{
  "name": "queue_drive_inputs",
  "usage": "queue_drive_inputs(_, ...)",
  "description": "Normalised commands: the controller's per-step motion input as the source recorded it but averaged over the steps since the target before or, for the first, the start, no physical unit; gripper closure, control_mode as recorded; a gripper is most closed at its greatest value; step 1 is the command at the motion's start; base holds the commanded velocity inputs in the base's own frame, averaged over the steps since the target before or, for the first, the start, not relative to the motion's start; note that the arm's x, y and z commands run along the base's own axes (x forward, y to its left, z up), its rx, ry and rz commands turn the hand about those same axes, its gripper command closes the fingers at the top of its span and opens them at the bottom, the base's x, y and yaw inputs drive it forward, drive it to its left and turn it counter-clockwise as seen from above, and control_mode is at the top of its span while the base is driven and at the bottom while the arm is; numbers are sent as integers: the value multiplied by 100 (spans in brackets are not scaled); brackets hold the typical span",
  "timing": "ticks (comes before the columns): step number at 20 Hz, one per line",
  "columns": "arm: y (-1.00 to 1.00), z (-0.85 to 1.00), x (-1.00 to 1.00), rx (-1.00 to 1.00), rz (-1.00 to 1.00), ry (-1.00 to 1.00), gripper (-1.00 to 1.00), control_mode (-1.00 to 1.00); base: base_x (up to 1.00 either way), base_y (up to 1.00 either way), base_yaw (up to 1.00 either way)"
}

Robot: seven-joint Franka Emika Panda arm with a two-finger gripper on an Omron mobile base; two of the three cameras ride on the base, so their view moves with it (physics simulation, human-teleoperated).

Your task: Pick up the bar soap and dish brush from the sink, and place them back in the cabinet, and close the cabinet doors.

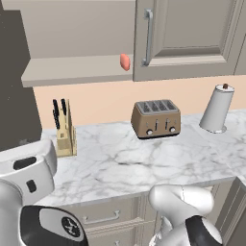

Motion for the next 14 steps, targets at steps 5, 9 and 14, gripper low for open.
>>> queue_drive_inputs(5, 18, 0, 0, 0, 0, 4, -100, -100, 0, 0, 0)
queue_drive_inputs(9, 18, -1, 0, 0, 0, 2, -100, -100, 0, 0, 0)
queue_drive_inputs(14, 12, -9, 0, 0, 0, 0, -100, -100, 0, 0, 0)
